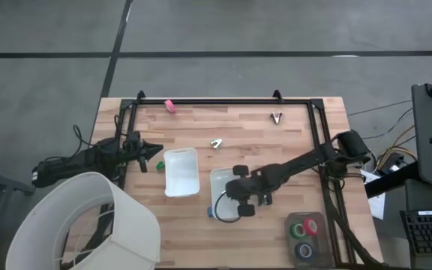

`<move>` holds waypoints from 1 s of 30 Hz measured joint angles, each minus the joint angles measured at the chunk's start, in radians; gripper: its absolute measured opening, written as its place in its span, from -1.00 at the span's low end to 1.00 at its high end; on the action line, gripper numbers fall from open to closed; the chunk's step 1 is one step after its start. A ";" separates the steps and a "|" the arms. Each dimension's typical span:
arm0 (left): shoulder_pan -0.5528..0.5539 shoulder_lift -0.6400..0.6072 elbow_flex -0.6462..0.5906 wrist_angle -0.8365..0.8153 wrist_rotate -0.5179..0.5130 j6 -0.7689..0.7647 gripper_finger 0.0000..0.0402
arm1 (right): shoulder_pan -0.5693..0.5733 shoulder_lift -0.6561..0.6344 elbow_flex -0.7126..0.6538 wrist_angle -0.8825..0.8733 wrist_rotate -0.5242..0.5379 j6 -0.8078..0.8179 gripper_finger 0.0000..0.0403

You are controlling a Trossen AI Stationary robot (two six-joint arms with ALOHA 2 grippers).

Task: Pick and place Stapler, Stapler remover, tape
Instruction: Put the right light blue staple remover into the right white bin, then put the black staple remover into the right white bin

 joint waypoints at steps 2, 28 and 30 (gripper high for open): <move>0.000 0.000 0.000 0.000 0.000 0.000 -0.86 | 0.000 0.010 0.015 -0.029 0.000 0.001 -0.96; 0.000 0.000 0.000 -0.001 0.000 0.000 -0.86 | -0.015 -0.228 0.036 -0.170 0.180 0.002 -0.38; 0.000 0.000 0.000 -0.001 0.000 0.000 -0.86 | -0.039 -0.282 0.035 -0.214 0.242 0.004 -0.38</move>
